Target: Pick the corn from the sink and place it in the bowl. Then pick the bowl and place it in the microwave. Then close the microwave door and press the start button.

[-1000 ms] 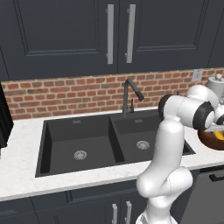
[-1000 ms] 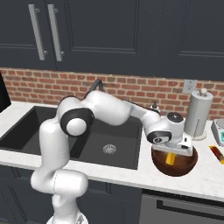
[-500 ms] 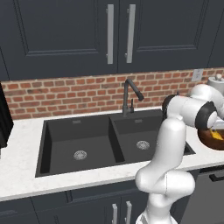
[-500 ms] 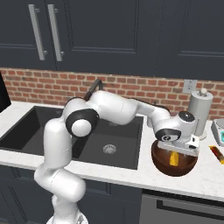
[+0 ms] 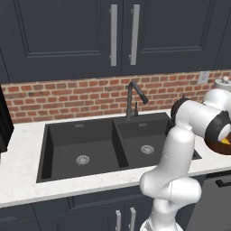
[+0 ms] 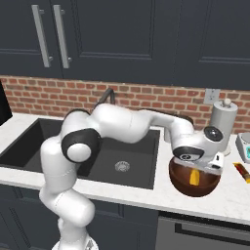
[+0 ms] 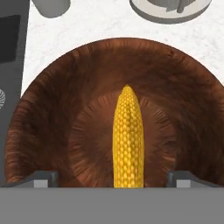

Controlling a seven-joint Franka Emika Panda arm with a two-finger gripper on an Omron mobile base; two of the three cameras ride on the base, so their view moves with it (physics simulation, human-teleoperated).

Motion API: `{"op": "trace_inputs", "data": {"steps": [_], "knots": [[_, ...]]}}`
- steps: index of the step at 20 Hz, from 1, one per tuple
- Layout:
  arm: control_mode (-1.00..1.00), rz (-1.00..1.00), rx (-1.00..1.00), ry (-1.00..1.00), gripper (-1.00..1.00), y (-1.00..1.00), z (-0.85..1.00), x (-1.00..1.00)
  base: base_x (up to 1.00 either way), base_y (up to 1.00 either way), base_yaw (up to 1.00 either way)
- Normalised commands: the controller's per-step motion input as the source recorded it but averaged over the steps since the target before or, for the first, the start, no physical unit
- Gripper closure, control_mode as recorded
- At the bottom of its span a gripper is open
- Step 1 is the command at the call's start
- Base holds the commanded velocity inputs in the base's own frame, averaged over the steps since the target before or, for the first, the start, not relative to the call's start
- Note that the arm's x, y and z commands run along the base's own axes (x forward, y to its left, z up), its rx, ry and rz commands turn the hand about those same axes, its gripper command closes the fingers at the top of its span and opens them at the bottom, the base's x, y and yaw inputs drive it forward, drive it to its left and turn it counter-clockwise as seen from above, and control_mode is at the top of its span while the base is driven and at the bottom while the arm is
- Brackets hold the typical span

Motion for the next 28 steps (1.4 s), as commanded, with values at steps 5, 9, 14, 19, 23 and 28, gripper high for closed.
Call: {"op": "trace_inputs", "data": {"steps": [5,9,14,19,23,28], "knots": [[-1.00,0.02,-0.03,0.00,-1.00,0.48,0.12,-0.08,0.00,0.00,0.00],[-1.00,0.02,-0.05,0.02,-1.00,0.50,0.15,0.00,0.00,0.00,0.00],[-1.00,0.01,-0.02,0.10,-1.00,0.30,0.05,0.01,0.00,0.00,0.00],[-1.00,0.00,0.00,0.11,-1.00,0.18,0.00,0.05,0.00,0.00,0.00],[-1.00,0.00,0.00,0.13,-1.00,0.13,0.00,0.15,0.00,0.00,0.00],[-1.00,0.04,0.00,0.08,-1.00,0.00,0.00,0.15,0.00,0.00,0.00]]}}
